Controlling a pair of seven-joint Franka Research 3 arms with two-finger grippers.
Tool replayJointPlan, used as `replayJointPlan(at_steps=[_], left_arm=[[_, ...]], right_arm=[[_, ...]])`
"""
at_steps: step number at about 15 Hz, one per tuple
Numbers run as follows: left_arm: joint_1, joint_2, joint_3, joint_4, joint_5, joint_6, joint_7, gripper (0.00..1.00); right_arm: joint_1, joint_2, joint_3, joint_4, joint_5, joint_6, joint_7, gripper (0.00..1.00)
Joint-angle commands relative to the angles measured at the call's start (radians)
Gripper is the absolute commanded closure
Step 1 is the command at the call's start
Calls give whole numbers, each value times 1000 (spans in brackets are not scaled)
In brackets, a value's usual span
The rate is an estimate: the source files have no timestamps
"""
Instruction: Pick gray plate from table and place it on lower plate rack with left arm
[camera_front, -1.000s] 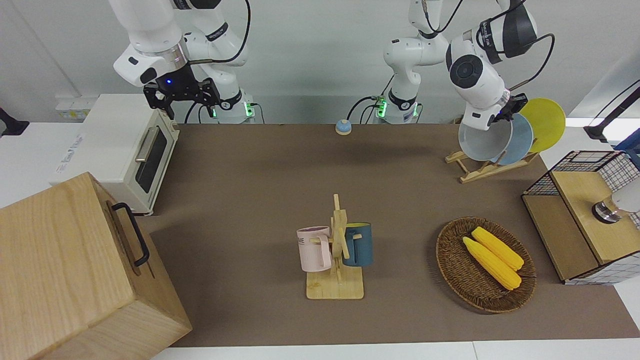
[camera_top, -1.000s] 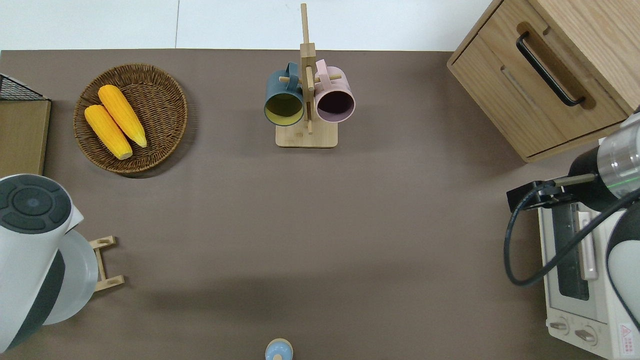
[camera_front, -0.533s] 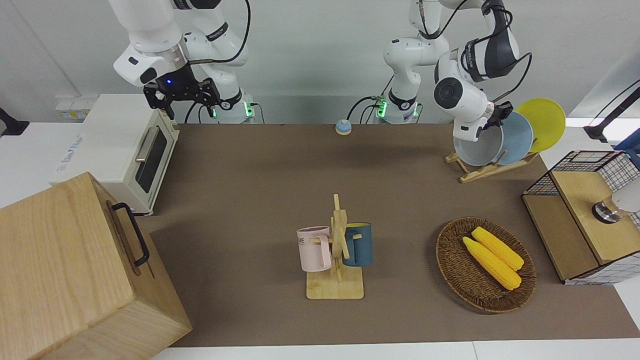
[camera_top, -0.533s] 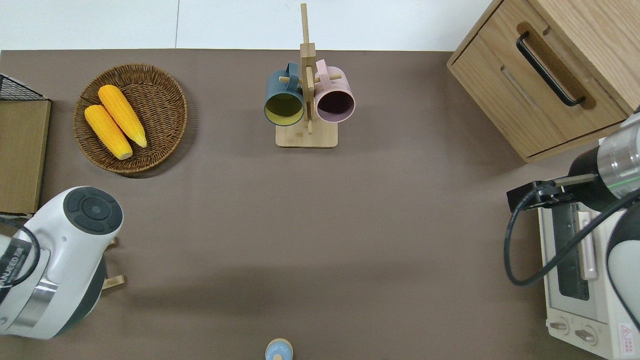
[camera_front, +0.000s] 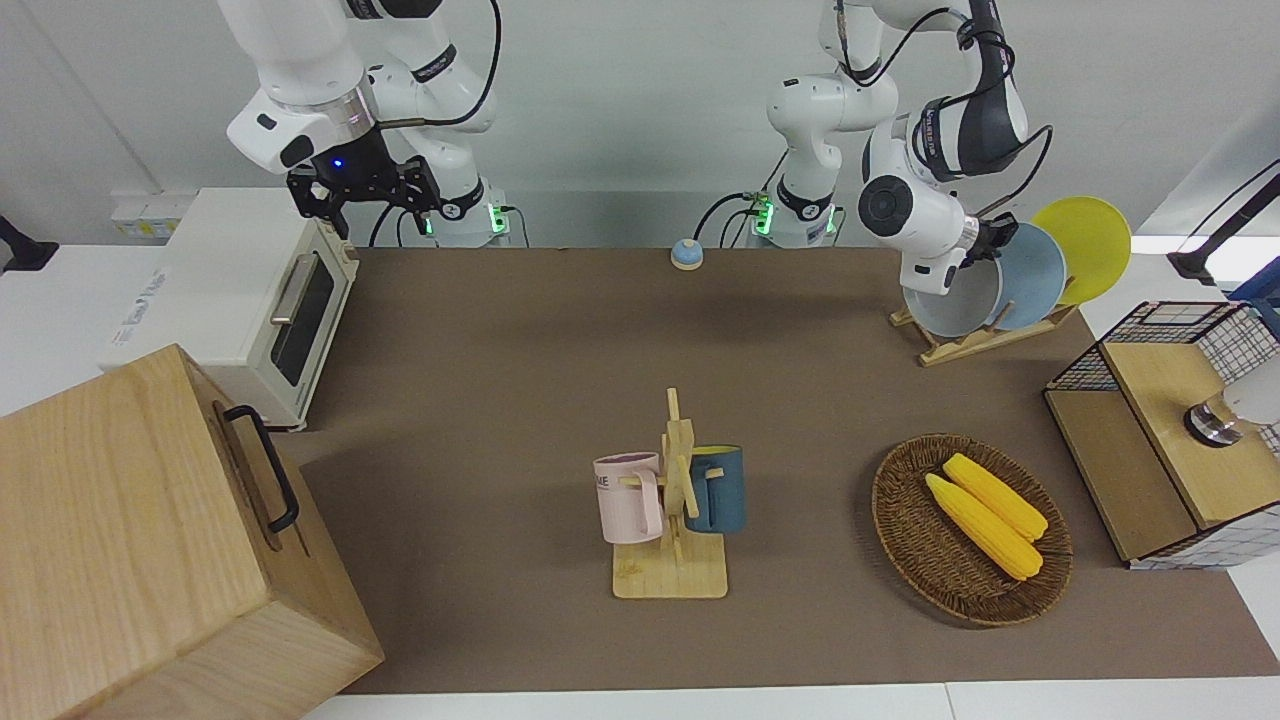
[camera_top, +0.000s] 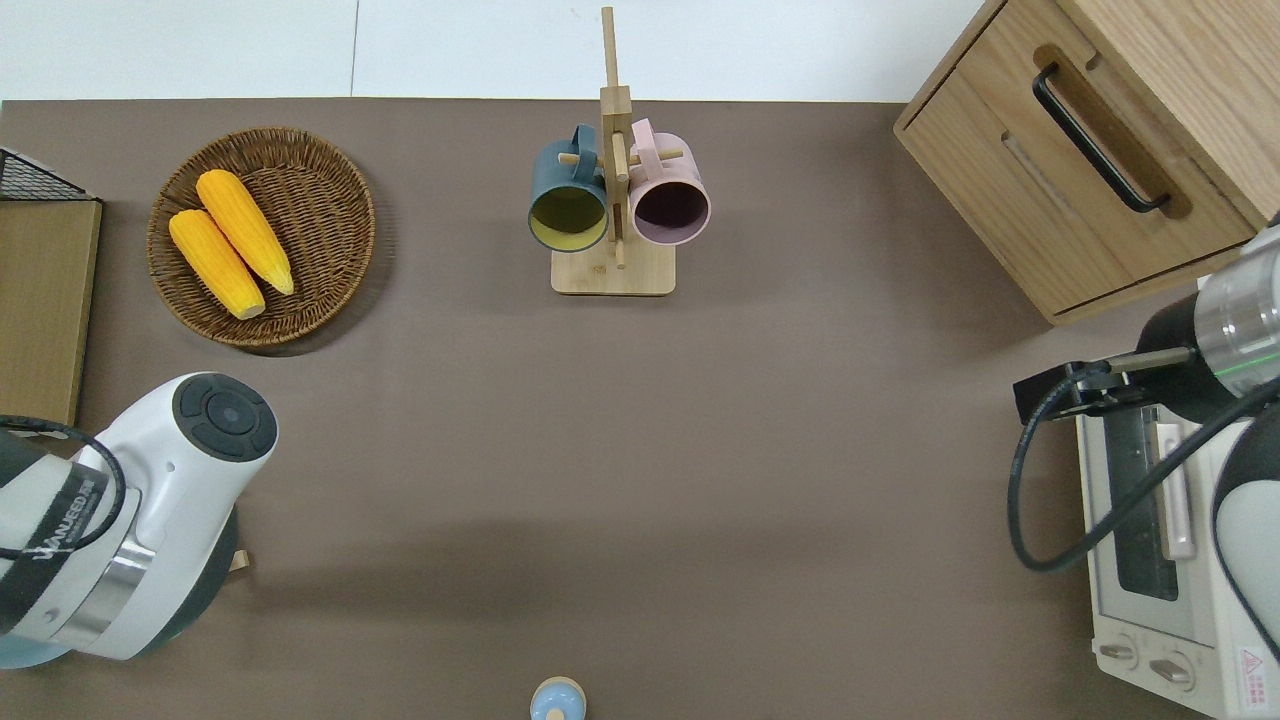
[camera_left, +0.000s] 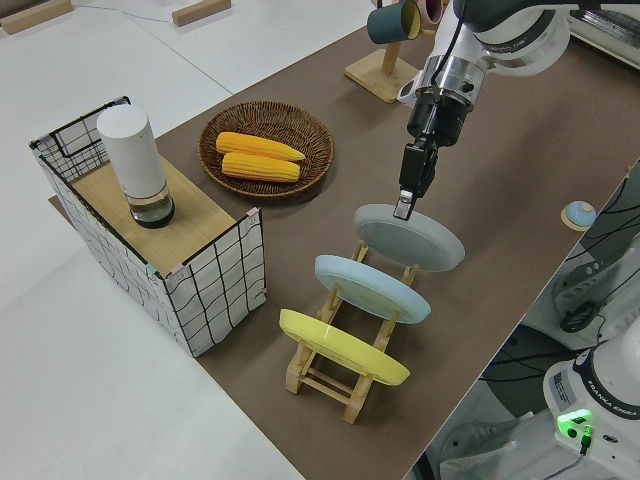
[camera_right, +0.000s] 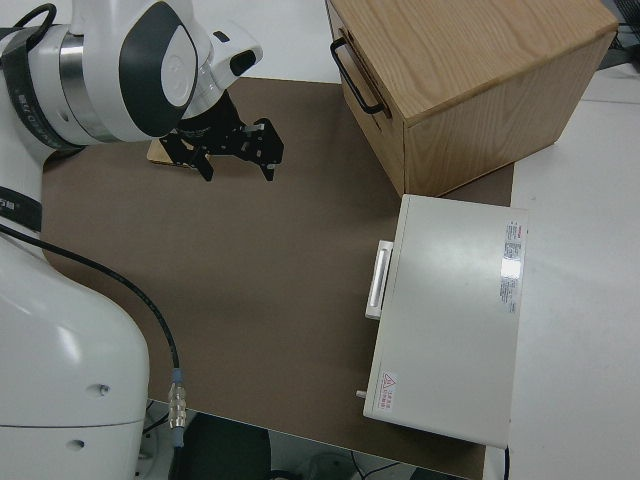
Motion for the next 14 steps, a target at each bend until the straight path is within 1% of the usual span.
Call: replayJointPlan(at_steps=[1, 8, 11, 12, 13, 14], left_arm=[[1, 7, 7, 1, 41, -7, 8, 1000], [-2, 42, 10, 4, 35, 13, -19, 1000], [-8, 75, 10, 6, 33, 14, -39, 1000], [-6, 78, 10, 6, 33, 16, -39, 897], [-3, 78, 8, 9, 30, 17, -36, 712], [-2, 76, 10, 12, 18, 23, -33, 561]], right_arm=[[-24, -2, 22, 8, -6, -11, 12, 17], [-24, -2, 22, 8, -6, -11, 12, 17], [-24, -2, 22, 7, -6, -13, 12, 17], [-24, -2, 20, 8, -6, -11, 12, 17], [-24, -2, 20, 8, -6, -11, 12, 17], [-24, -4, 20, 8, -6, -11, 12, 17]])
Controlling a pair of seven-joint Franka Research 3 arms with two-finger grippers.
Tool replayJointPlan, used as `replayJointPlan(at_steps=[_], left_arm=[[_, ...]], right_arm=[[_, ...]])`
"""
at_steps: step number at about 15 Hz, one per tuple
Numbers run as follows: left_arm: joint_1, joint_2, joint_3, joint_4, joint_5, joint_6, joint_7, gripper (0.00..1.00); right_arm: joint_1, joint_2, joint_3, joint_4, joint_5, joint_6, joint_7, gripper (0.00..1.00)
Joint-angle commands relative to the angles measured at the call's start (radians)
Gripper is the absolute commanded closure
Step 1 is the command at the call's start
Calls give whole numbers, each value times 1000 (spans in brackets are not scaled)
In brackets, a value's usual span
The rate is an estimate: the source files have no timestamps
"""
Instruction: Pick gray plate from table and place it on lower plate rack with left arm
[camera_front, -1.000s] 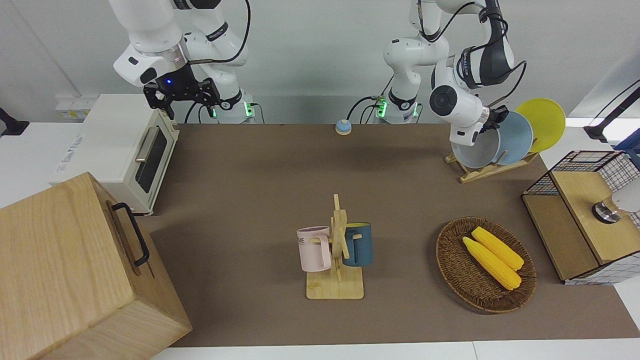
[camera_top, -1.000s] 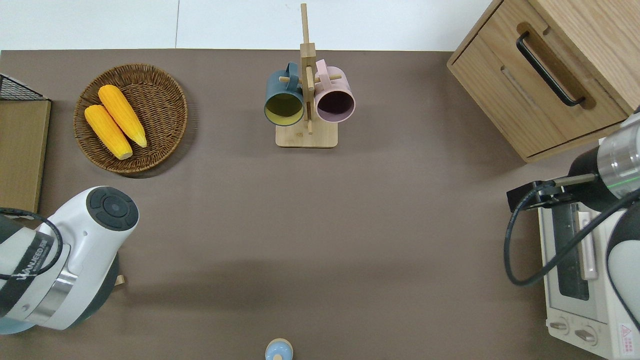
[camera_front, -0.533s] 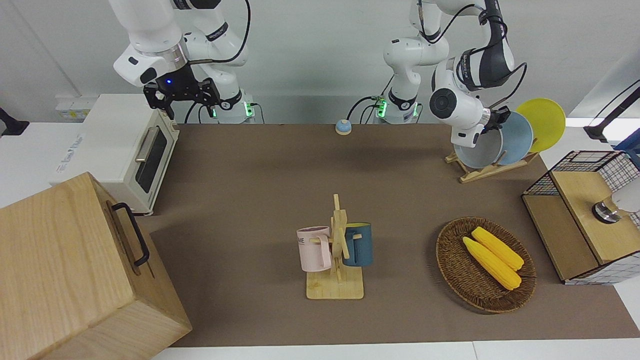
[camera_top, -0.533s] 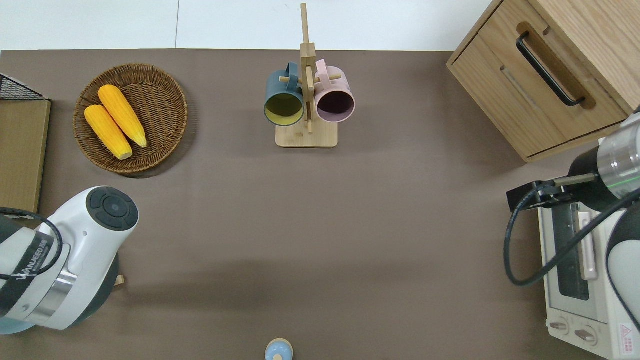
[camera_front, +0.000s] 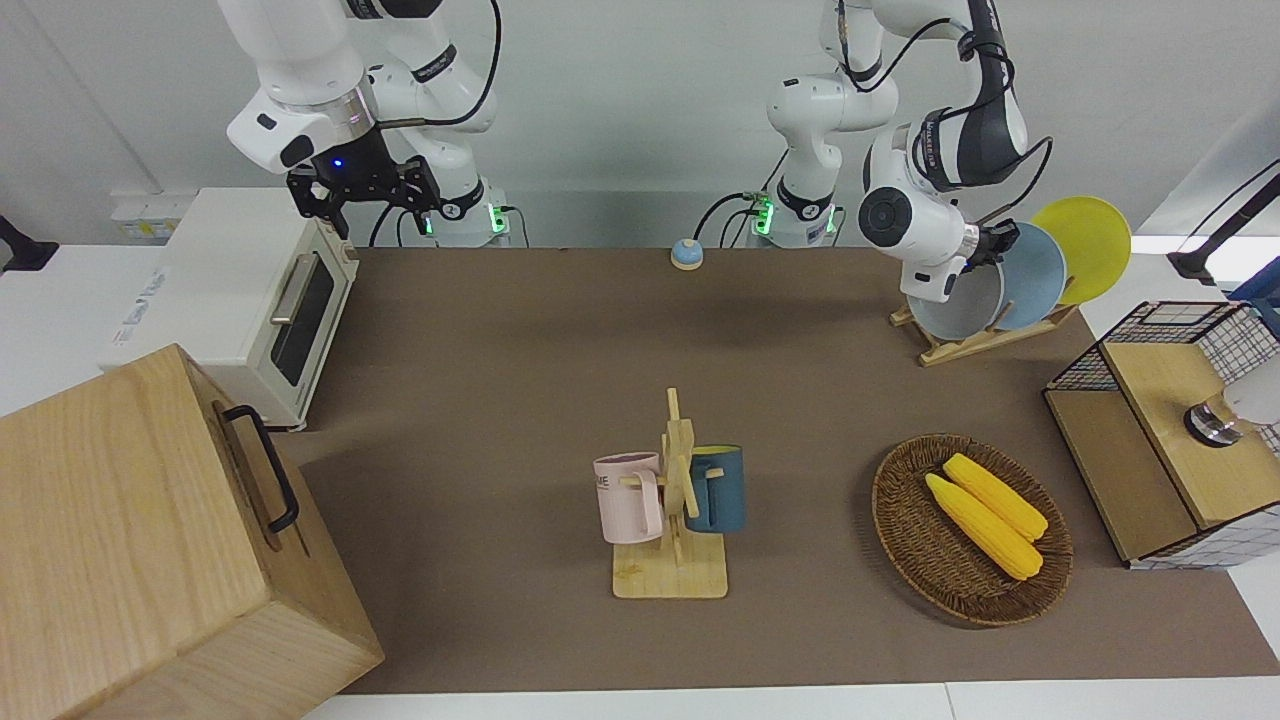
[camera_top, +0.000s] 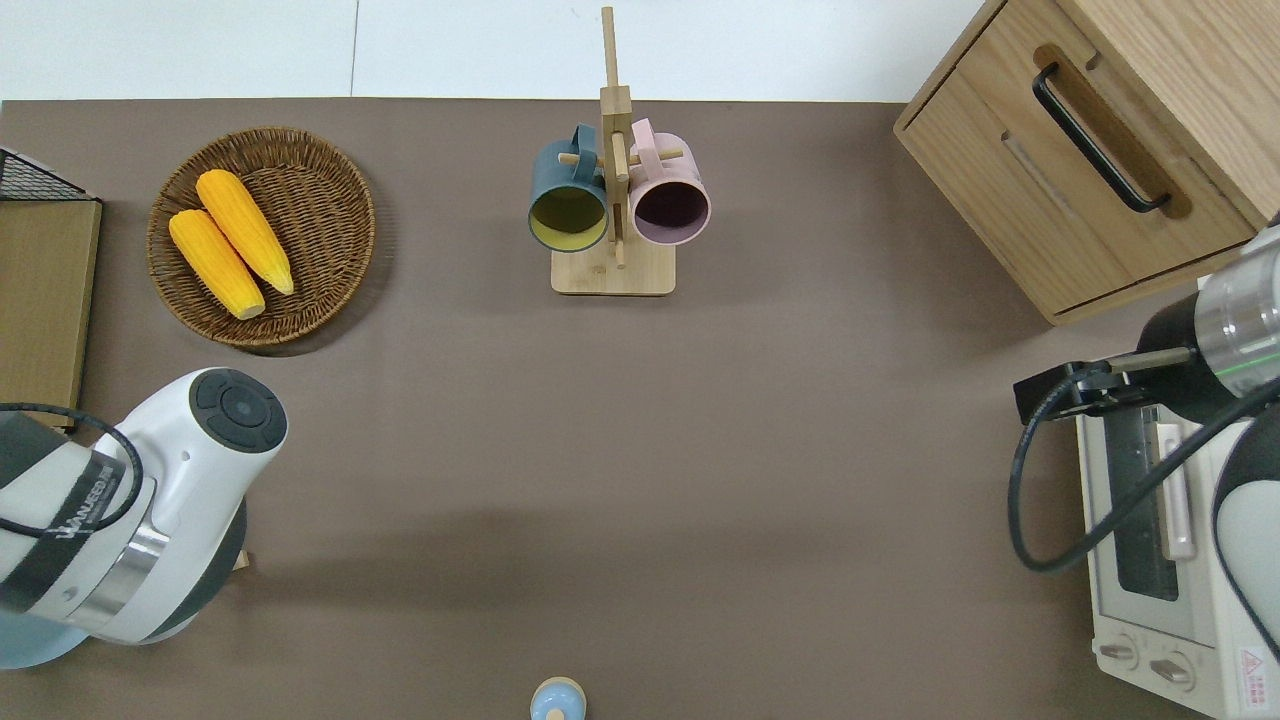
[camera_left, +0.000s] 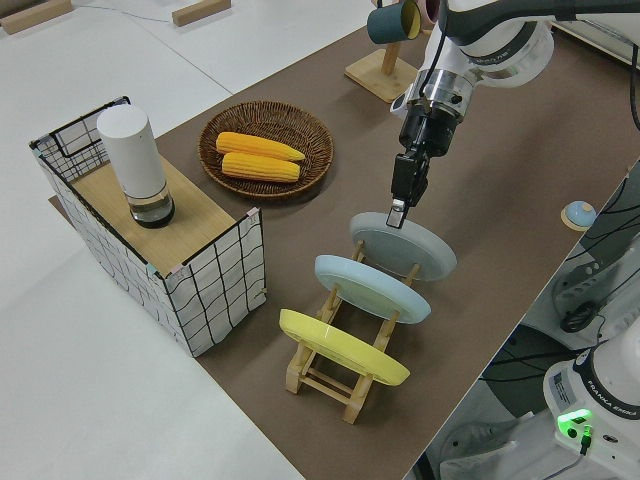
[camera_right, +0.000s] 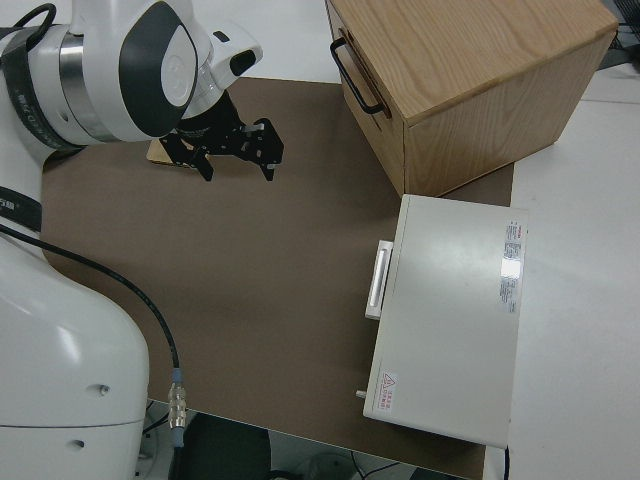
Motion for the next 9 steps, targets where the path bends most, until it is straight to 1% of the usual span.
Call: replayJointPlan(at_steps=[1, 2, 4, 6, 7, 8, 9], left_arm=[[0, 10, 7, 15, -10, 14, -3, 441], [0, 10, 7, 21, -14, 14, 2, 328], [0, 7, 10, 29, -29, 12, 12, 256], [0, 4, 13, 44, -49, 12, 34, 206], [1, 2, 15, 53, -67, 12, 46, 133], [1, 1, 16, 62, -82, 14, 57, 24], [1, -1, 18, 76, -98, 14, 72, 17]], right_arm=[[-24, -2, 22, 8, -6, -11, 12, 17], [-24, -4, 22, 6, -6, -11, 12, 17], [-24, -2, 22, 8, -6, -11, 12, 17], [-24, -2, 20, 8, -6, -11, 12, 17], [-24, -2, 22, 8, -6, -11, 12, 17], [-24, -4, 22, 8, -6, -11, 12, 17], [-24, -2, 20, 8, -6, -11, 12, 17]])
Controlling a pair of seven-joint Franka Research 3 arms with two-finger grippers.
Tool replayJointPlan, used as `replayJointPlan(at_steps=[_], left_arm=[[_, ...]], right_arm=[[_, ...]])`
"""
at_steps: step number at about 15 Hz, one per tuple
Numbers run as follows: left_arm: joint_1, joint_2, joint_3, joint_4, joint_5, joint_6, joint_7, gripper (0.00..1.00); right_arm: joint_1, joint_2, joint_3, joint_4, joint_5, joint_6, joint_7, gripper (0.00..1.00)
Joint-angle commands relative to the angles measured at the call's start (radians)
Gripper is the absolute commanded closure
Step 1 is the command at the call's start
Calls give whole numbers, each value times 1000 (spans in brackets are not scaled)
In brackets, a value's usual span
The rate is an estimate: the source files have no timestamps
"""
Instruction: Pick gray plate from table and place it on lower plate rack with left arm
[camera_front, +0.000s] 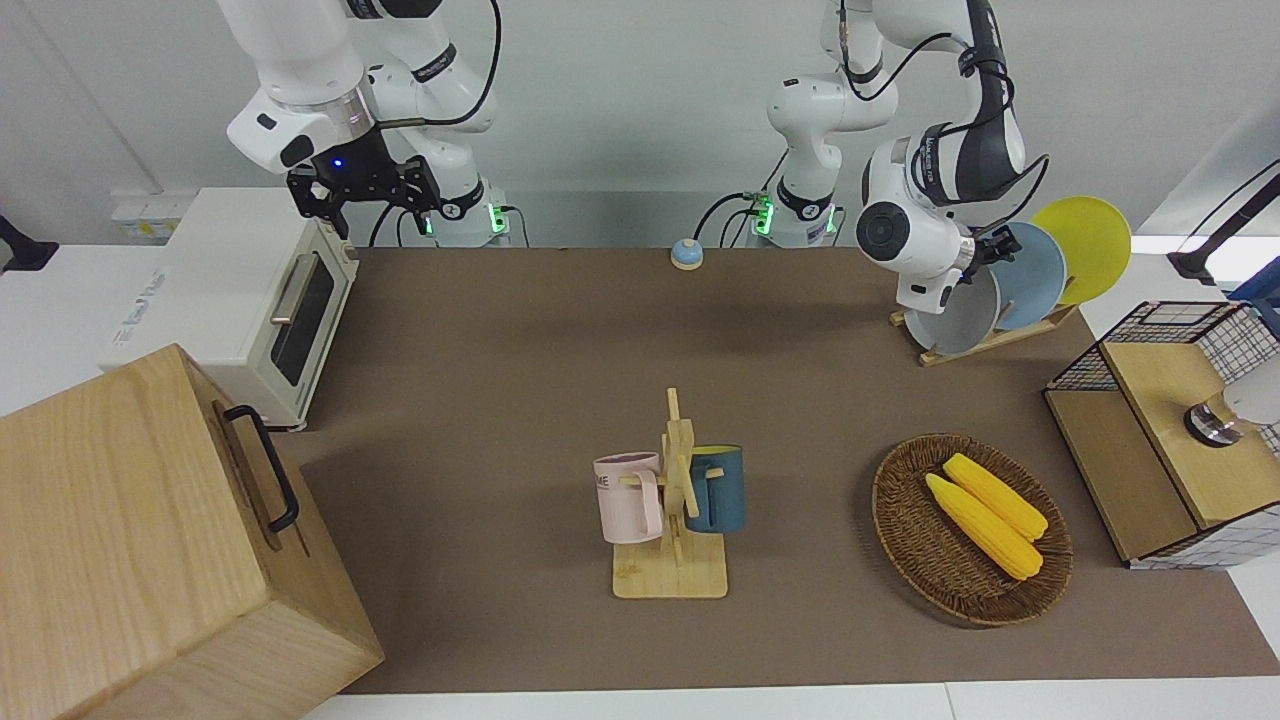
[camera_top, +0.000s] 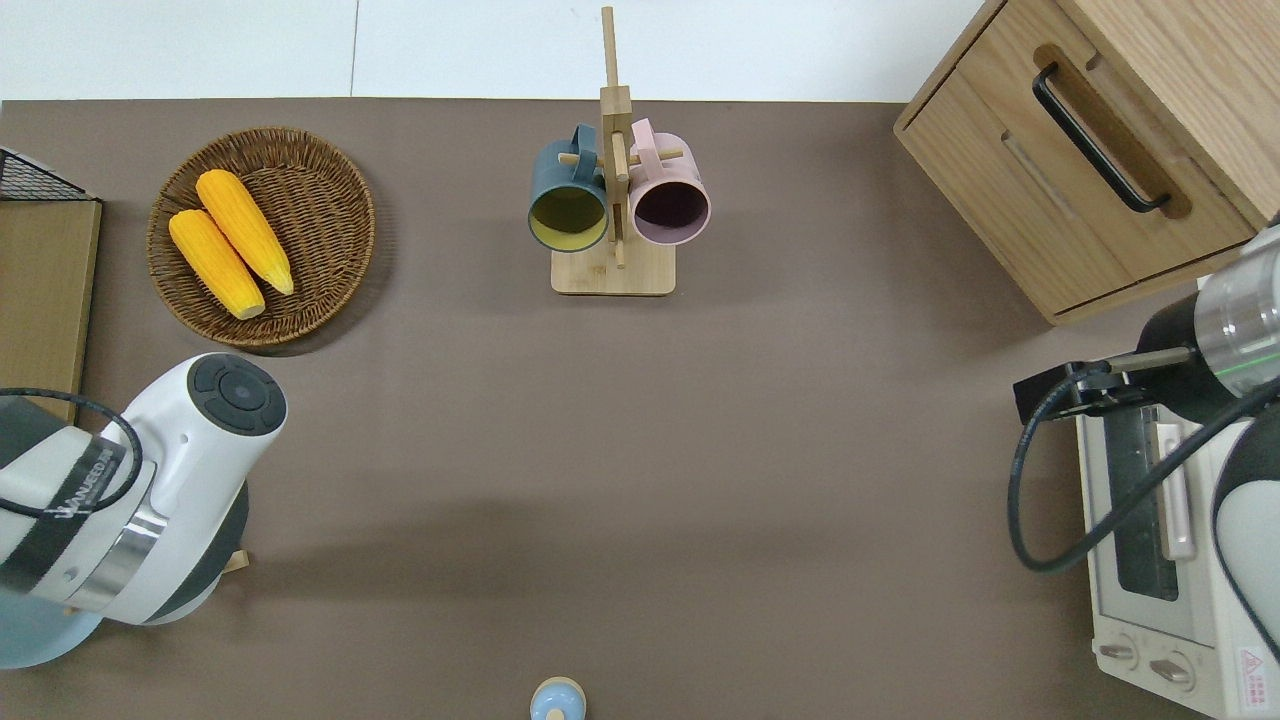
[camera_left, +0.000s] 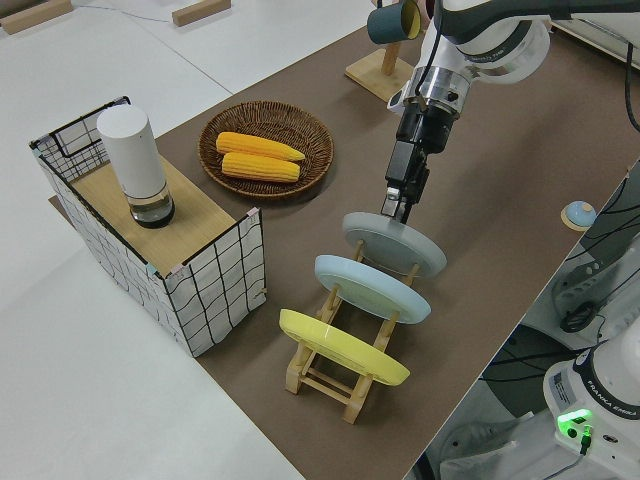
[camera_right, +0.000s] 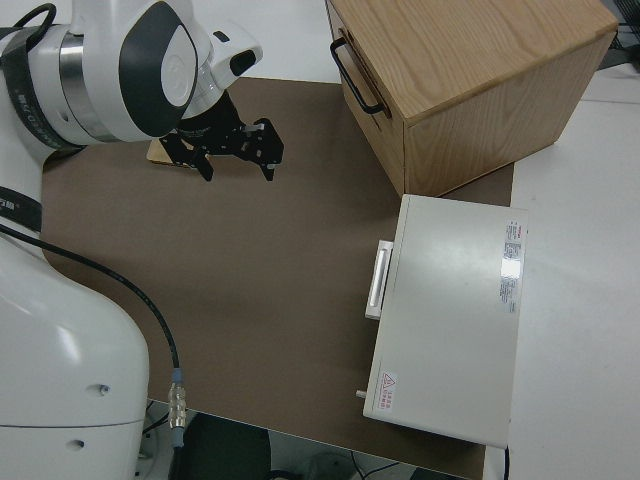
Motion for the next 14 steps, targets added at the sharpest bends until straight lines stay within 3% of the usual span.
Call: replayJointPlan(at_steps=[1, 4, 11, 14], left_arm=[[-1, -8, 12, 52, -82, 8, 71, 17], [0, -9, 12, 90, -156, 8, 148, 15], [5, -9, 14, 253, -455, -4, 308, 13], [4, -9, 35, 293, -570, -6, 360, 13]], right_arm=[[-24, -2, 20, 7, -6, -13, 12, 17], [-24, -2, 20, 7, -6, -13, 12, 17], [-24, -2, 22, 7, -6, -11, 12, 17], [-24, -2, 20, 7, -6, -11, 12, 17]])
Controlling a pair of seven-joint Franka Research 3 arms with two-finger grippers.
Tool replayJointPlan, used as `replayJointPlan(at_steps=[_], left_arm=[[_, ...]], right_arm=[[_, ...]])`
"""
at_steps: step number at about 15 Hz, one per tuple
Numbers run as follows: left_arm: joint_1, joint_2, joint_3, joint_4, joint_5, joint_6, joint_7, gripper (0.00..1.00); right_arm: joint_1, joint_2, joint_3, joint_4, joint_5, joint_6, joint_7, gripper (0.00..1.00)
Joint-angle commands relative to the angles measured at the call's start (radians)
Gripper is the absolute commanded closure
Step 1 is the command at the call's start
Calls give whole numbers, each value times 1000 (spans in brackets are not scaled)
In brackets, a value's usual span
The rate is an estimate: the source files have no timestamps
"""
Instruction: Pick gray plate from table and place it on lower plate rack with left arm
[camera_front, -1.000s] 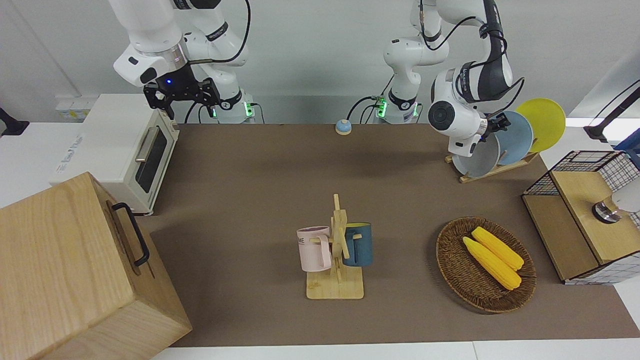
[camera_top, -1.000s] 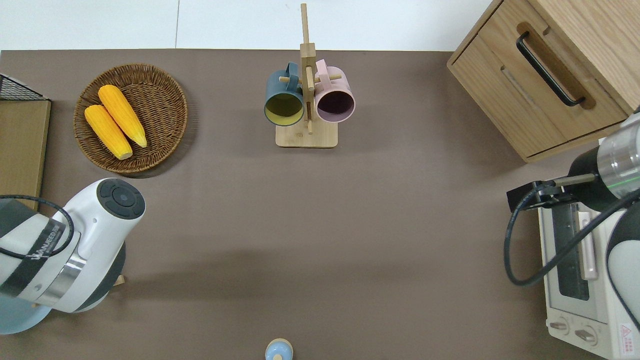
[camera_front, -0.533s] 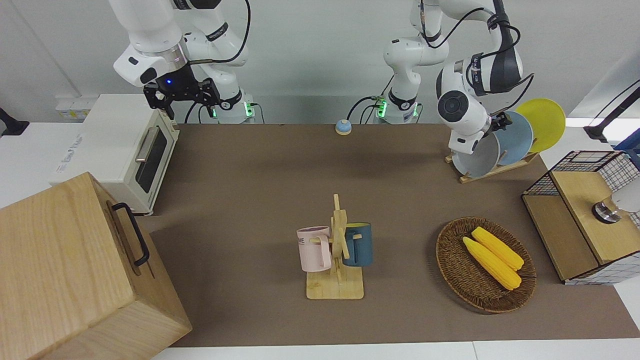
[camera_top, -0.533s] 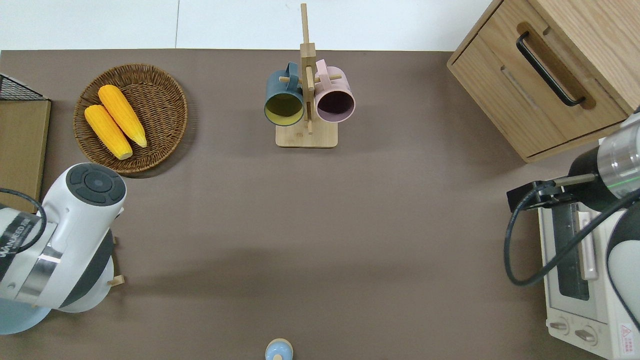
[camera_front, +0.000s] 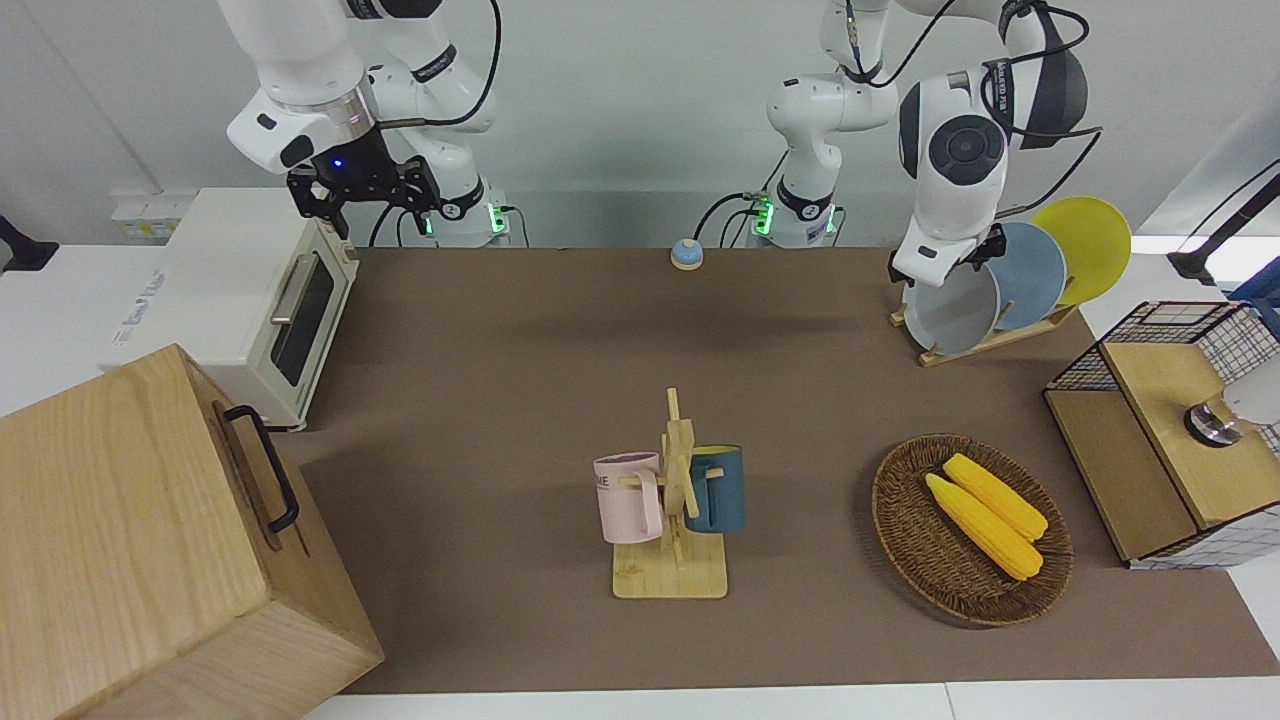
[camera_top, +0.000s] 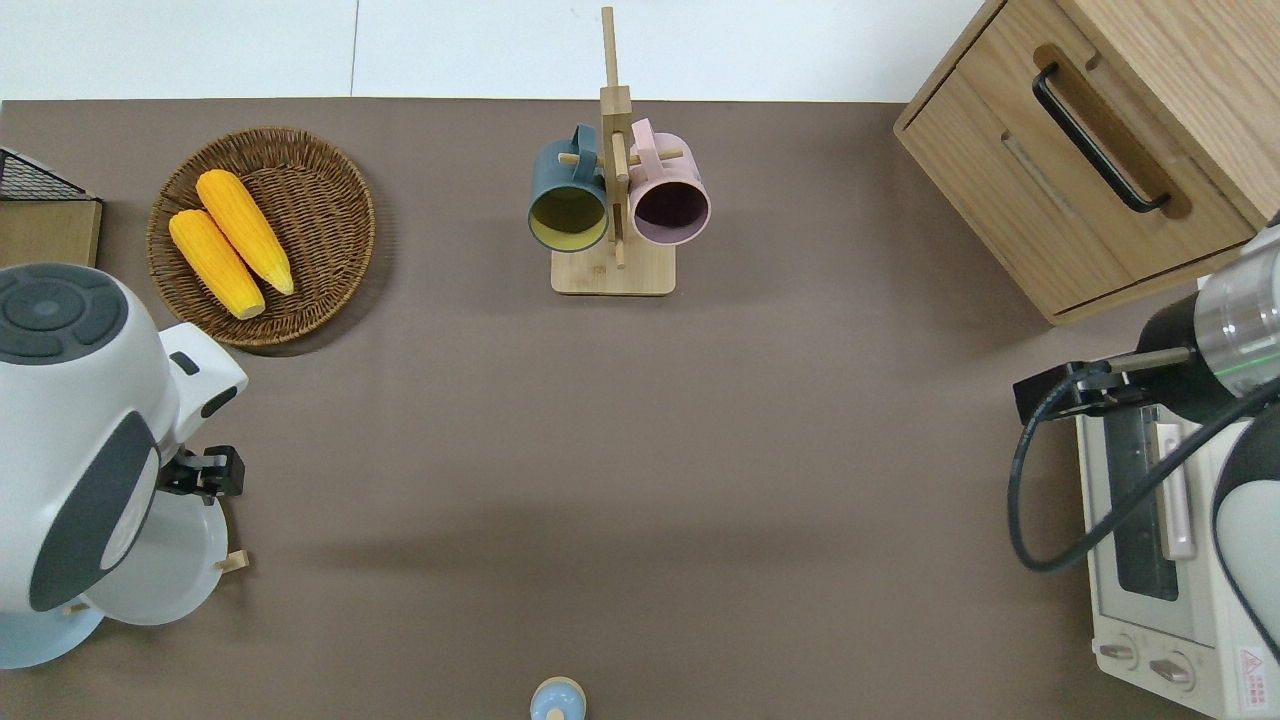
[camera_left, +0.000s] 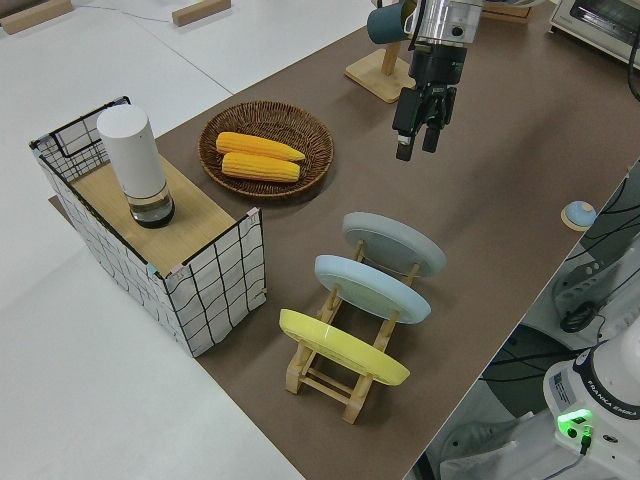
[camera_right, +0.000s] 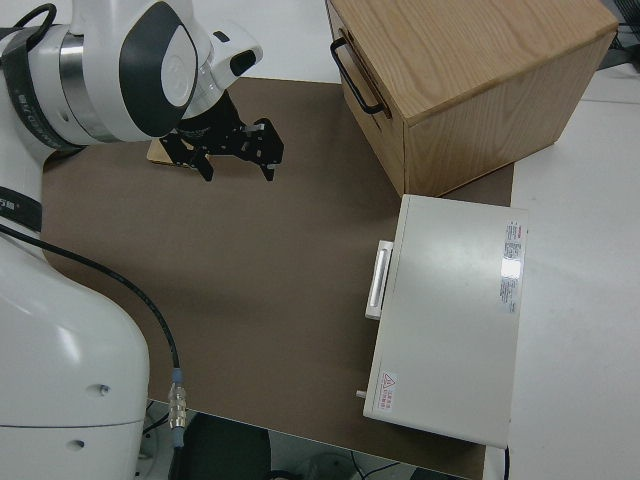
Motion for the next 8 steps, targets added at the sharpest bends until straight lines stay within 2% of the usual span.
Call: replayJointPlan(at_steps=[1, 8], left_arm=[[1, -2, 27, 60, -140, -6, 79, 11], [1, -20, 33, 198, -320, -15, 149, 9]], right_arm=[[-24, -2, 20, 8, -6, -11, 12, 17], [-24, -4, 22, 8, -6, -11, 12, 17]])
